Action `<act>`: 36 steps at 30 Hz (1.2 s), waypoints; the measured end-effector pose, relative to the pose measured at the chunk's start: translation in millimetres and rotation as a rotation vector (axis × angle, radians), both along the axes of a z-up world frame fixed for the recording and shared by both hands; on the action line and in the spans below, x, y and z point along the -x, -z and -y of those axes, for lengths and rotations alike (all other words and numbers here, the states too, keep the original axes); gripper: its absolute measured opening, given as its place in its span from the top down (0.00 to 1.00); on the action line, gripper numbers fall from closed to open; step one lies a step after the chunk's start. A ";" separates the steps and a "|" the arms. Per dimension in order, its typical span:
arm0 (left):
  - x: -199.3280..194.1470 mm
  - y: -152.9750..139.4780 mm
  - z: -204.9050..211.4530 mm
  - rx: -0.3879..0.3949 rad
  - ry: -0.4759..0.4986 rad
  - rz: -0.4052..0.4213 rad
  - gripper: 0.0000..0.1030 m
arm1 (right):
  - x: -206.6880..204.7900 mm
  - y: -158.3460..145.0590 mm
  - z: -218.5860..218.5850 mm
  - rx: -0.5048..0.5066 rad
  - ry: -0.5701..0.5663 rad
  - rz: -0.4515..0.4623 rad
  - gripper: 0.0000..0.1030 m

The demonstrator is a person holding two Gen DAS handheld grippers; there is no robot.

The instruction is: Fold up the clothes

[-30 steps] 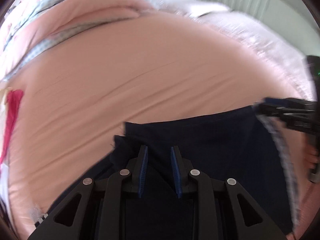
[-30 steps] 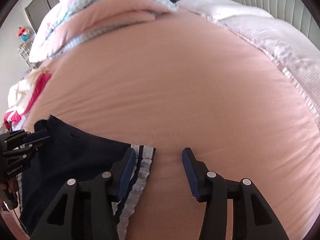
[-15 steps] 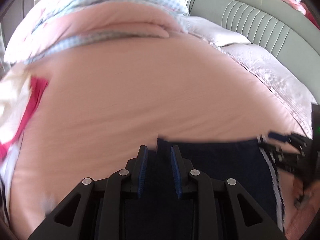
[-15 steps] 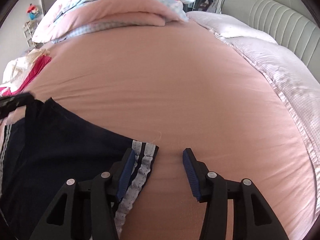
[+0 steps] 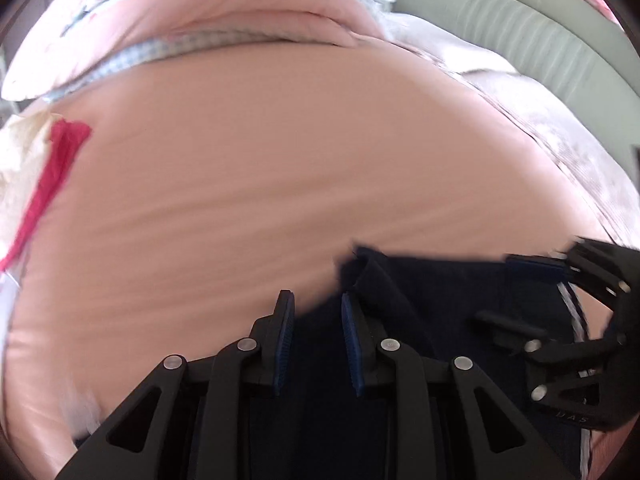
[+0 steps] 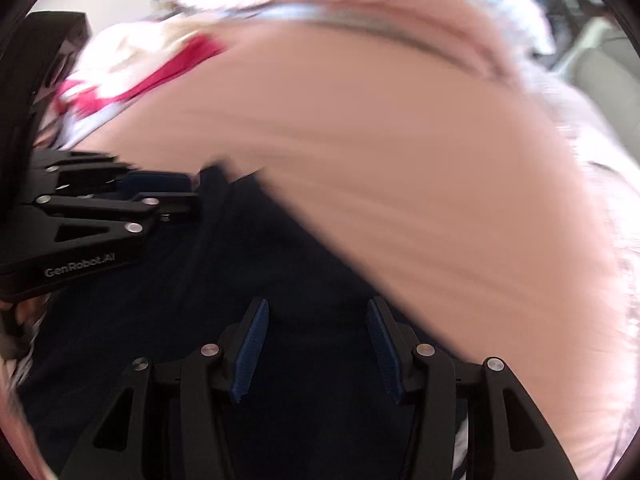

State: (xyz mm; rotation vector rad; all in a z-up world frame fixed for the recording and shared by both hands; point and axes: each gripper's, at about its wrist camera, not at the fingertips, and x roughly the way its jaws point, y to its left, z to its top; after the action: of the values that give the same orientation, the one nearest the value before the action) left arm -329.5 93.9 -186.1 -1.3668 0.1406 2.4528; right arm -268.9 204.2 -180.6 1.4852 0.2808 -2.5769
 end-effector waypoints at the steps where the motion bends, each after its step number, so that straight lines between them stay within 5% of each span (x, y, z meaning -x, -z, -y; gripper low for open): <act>1: -1.0 -4.6 5.4 0.012 -0.031 -0.006 0.79 | -5.0 -1.5 -2.1 -0.028 0.048 -0.020 0.51; 5: -33.8 -27.4 44.9 -0.061 -0.103 -0.022 0.79 | -16.1 -17.1 -24.1 0.081 0.096 -0.017 0.51; 9: -65.8 -24.6 40.4 -0.018 -0.174 -0.008 0.79 | -26.7 -43.1 6.7 0.184 -0.120 -0.010 0.49; 12: -88.2 -12.2 75.5 -0.033 -0.194 0.028 0.79 | -33.2 -46.3 39.2 0.209 -0.264 0.009 0.48; 16: -89.9 -0.4 78.9 0.018 -0.193 -0.012 0.77 | 11.1 -23.7 83.3 0.147 -0.343 0.131 0.48; 19: -93.3 -3.1 90.5 0.080 -0.260 -0.052 0.77 | 27.3 -8.6 97.7 0.105 -0.340 0.123 0.48; 22: -88.6 -7.6 101.5 0.018 -0.311 -0.031 0.77 | 40.0 -16.1 89.9 0.126 -0.252 0.041 0.48; 24: -96.0 -16.1 97.1 -0.009 -0.296 -0.038 0.77 | 48.9 -21.4 79.1 0.148 -0.165 0.052 0.48; 27: -116.1 -32.3 79.9 -0.033 -0.208 -0.092 0.76 | 33.8 -35.5 62.5 0.317 -0.144 0.083 0.48; 36: -137.7 -27.8 25.1 -0.066 0.030 0.034 0.76 | -29.7 -60.1 2.4 0.203 -0.120 0.122 0.48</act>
State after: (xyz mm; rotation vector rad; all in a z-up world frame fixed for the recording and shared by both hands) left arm -191.8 68.8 -158.2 -1.3673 0.0710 2.3863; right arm -239.2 201.8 -120.4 1.4947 0.0875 -2.3328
